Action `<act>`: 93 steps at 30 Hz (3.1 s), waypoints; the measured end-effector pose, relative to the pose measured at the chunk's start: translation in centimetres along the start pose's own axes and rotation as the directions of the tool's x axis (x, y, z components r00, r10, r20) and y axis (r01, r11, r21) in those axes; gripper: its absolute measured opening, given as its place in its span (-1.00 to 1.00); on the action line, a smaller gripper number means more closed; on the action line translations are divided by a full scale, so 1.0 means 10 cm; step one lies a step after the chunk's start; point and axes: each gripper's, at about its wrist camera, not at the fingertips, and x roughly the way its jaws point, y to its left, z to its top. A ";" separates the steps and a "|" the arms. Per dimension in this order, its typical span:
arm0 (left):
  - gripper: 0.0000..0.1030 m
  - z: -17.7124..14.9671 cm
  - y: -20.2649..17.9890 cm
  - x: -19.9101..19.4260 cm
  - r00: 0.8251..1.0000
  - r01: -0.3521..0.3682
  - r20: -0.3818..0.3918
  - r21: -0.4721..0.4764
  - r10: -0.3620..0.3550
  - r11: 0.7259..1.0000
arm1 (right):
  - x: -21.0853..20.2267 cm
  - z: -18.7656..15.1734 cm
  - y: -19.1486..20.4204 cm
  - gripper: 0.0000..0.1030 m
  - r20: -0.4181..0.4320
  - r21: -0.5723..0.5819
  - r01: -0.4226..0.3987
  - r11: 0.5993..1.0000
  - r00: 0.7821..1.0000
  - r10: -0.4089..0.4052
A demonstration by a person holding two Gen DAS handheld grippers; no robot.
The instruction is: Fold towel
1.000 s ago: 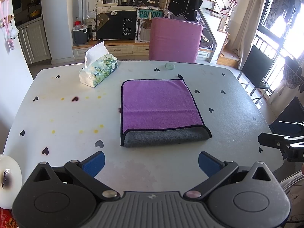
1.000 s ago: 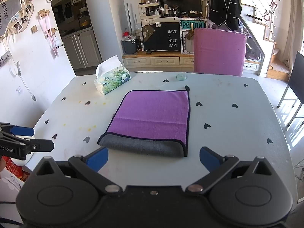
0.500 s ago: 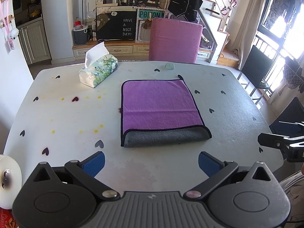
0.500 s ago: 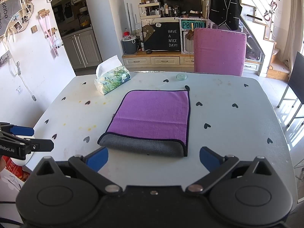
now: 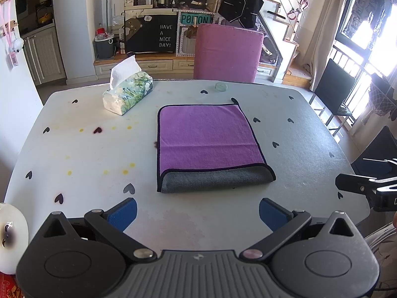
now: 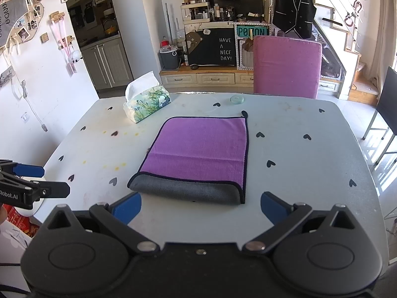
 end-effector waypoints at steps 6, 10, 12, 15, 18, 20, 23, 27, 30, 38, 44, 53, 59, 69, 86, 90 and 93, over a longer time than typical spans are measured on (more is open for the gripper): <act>1.00 0.00 0.00 0.00 1.000 0.000 0.000 0.000 0.000 1.000 | 0.00 0.00 0.00 0.99 -0.001 0.000 0.000 1.000 1.000 0.000; 1.00 0.00 0.00 0.00 1.000 0.000 0.000 0.000 0.000 1.000 | 0.00 0.00 0.00 0.99 -0.001 0.000 0.000 1.000 1.000 0.000; 1.00 0.00 0.00 0.00 1.000 0.000 0.000 0.000 0.000 1.000 | 0.00 -0.01 0.00 0.99 -0.001 0.000 0.001 1.000 1.000 -0.001; 1.00 0.00 0.00 0.00 1.000 0.000 0.000 0.000 0.000 1.000 | 0.00 0.00 0.00 0.99 -0.002 0.000 0.000 1.000 1.000 0.000; 1.00 0.00 -0.01 0.00 1.000 0.001 0.001 0.001 -0.001 1.000 | 0.01 0.00 0.00 0.99 -0.002 0.000 0.001 1.000 1.000 -0.001; 1.00 0.00 -0.01 -0.01 1.000 0.001 0.000 0.000 -0.001 1.000 | 0.00 0.00 0.00 0.99 -0.001 0.000 0.001 1.000 1.000 -0.001; 1.00 0.00 -0.01 -0.01 1.000 0.001 0.000 0.001 -0.001 1.000 | 0.00 0.00 0.00 0.99 -0.003 0.000 0.000 1.000 1.000 0.000; 1.00 0.00 -0.01 -0.01 1.000 0.001 0.001 0.001 -0.001 1.000 | 0.01 0.00 0.00 0.99 -0.002 0.000 0.001 1.000 1.000 -0.001; 1.00 0.00 -0.01 -0.01 1.000 0.001 0.001 0.000 -0.001 1.000 | 0.00 0.00 0.00 0.99 -0.003 0.000 0.001 1.000 1.000 -0.001; 1.00 0.01 -0.04 -0.01 1.000 -0.002 0.000 0.008 0.002 1.000 | 0.00 0.00 0.00 0.99 -0.003 0.000 0.001 1.000 1.000 -0.001; 1.00 0.03 -0.08 -0.05 1.000 -0.003 0.012 0.014 0.003 1.000 | 0.00 0.01 0.00 0.99 -0.003 0.002 0.001 1.000 1.000 -0.001; 1.00 0.11 -0.11 -0.06 0.999 0.001 0.033 0.021 -0.002 1.000 | 0.05 0.07 -0.04 0.99 0.006 0.016 0.003 1.000 1.000 -0.003; 1.00 0.20 -0.13 0.00 0.999 -0.009 0.037 0.028 0.008 1.000 | 0.06 0.19 -0.05 0.99 0.008 0.015 0.001 1.000 1.000 -0.001; 1.00 0.39 -0.08 0.22 0.999 -0.030 0.022 0.031 0.029 0.999 | 0.27 0.40 -0.13 0.99 -0.031 0.030 -0.037 0.999 0.999 0.038; 1.00 0.60 0.24 0.89 0.993 -0.100 -0.065 -0.063 0.096 0.993 | 0.92 0.55 -0.33 0.99 -0.048 0.021 0.006 1.000 0.999 -0.005; 1.00 0.63 0.29 1.10 0.989 -0.107 -0.106 -0.061 0.101 0.992 | 1.09 0.55 -0.39 0.99 -0.071 0.025 0.009 1.000 0.997 -0.008; 1.00 0.65 0.31 1.23 0.988 -0.108 -0.120 -0.053 0.101 0.993 | 1.24 0.55 -0.44 0.99 -0.094 0.034 0.019 0.999 0.995 -0.016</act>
